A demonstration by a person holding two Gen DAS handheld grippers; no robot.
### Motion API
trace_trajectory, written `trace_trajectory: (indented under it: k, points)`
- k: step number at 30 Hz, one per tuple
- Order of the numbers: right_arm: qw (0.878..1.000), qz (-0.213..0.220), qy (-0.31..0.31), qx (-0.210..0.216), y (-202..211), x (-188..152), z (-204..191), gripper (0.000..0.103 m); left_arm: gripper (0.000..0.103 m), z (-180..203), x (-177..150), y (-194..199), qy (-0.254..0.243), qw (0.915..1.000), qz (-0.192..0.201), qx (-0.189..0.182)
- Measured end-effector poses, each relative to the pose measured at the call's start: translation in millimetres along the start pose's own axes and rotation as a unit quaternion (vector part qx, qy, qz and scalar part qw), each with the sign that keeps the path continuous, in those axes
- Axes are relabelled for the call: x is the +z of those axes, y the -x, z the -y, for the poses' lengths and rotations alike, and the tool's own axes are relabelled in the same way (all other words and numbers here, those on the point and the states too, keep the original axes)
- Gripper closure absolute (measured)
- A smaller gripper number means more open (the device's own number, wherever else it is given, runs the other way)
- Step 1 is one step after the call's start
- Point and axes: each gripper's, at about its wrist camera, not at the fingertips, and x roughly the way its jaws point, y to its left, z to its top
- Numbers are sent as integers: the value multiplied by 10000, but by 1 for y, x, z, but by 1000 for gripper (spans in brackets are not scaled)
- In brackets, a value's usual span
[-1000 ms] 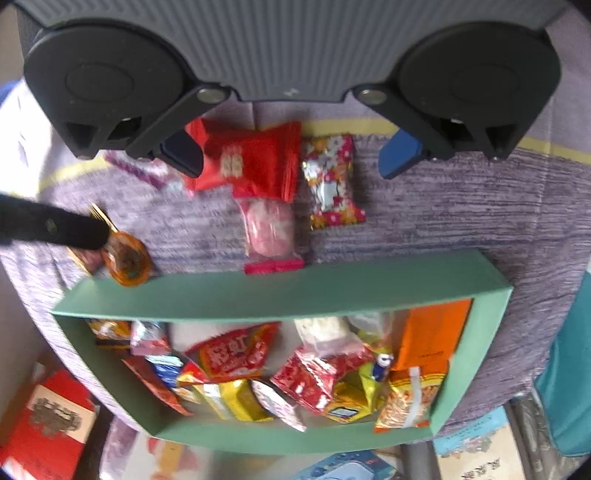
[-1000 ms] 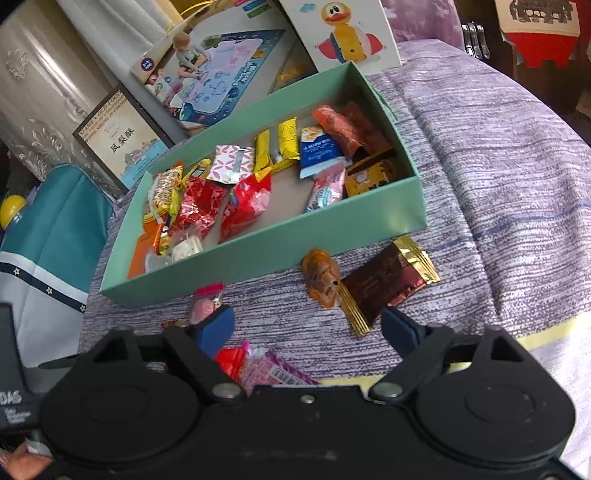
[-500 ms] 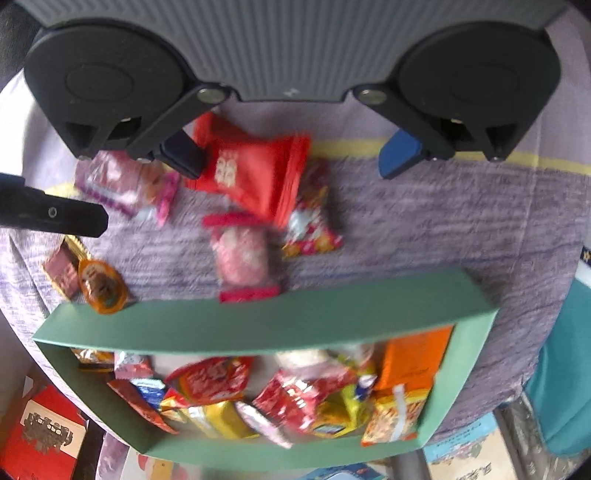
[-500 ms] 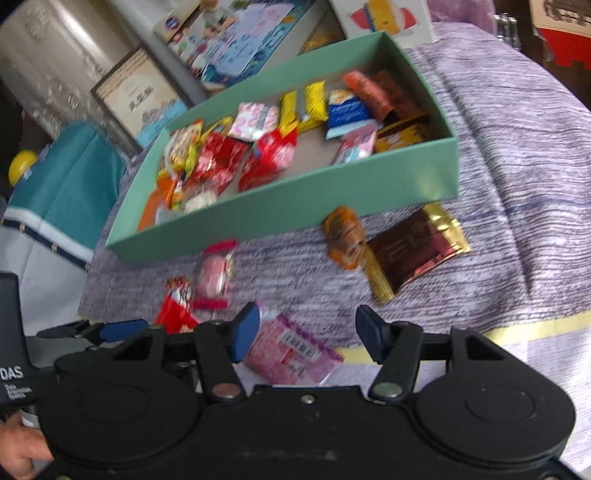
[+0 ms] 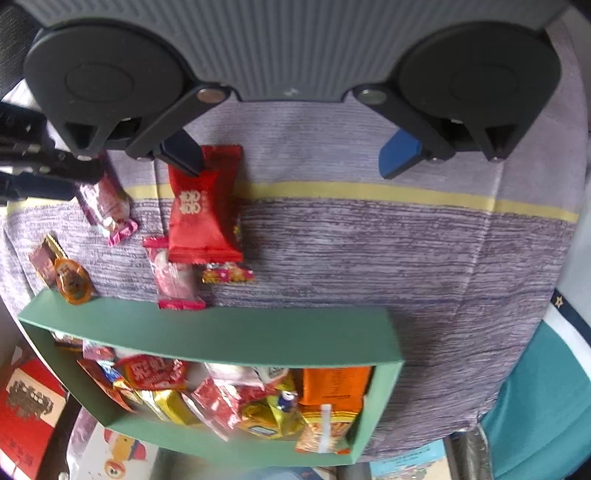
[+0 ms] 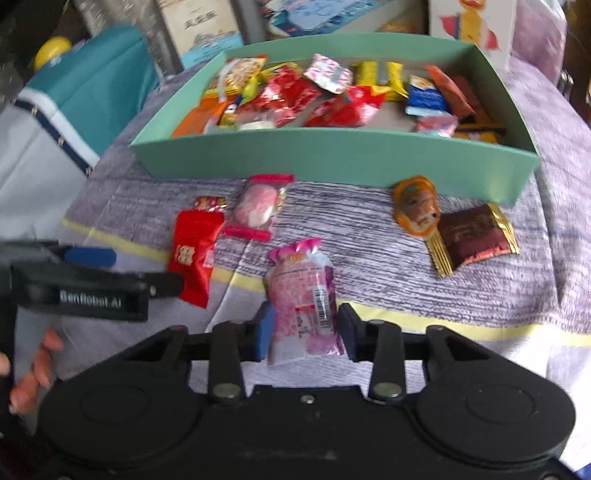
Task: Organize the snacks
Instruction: 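Grasp the clear pink candy bag with the right gripper while the left grasps the red square candy, then lower the pink candy bag and red square candy into the tray, open both grippers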
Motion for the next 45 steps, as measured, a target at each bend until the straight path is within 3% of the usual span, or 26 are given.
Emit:
trace_trajectory:
  k: [2,5,9,11,12,14,19,22,24,25,27,28,38,45]
  points:
    - [10000,-6,29,-31,0,0,-2,66,0,0,0,2,-8,10000,54,-13]
    - [9999,-22,112,-54,-2,1,-7,58,0,-1,2,7,11,9999,144,-50]
    - [9973,109,667,-289,-11,-2,-25,54,0,-2,6,6,72,9999,152,-35]
    - [9923,259,1105,-505,-15,-8,-36,62,0,-1,8,6,90,9999,145,-20]
    - [9913,283,1194,-482,-14,-9,-39,72,0,1,8,6,82,9999,142,-9]
    - [9918,272,1169,-443,-12,-8,-41,77,0,4,9,6,31,9999,139,10]
    - [9993,294,229,-75,-1,3,-10,78,0,20,12,3,-154,9998,124,-42]
    - [9991,360,-217,27,5,5,9,78,12,36,14,-2,-318,9993,162,-87]
    - [9983,378,-432,54,7,3,22,78,37,43,14,-7,-375,9991,90,-166]
    - [9980,379,-502,62,7,2,26,78,38,46,14,-7,-417,9989,101,-164]
    - [9973,391,-622,90,9,-1,33,78,64,50,11,-5,-537,9982,217,-134]
    - [9969,395,-678,114,9,-2,35,78,69,50,11,-4,-531,9982,253,-148]
    - [9918,651,-1031,380,24,5,47,78,71,32,17,20,-327,9982,417,-270]
    - [9851,1099,-1225,501,48,40,61,78,71,37,54,46,-337,9937,917,-548]
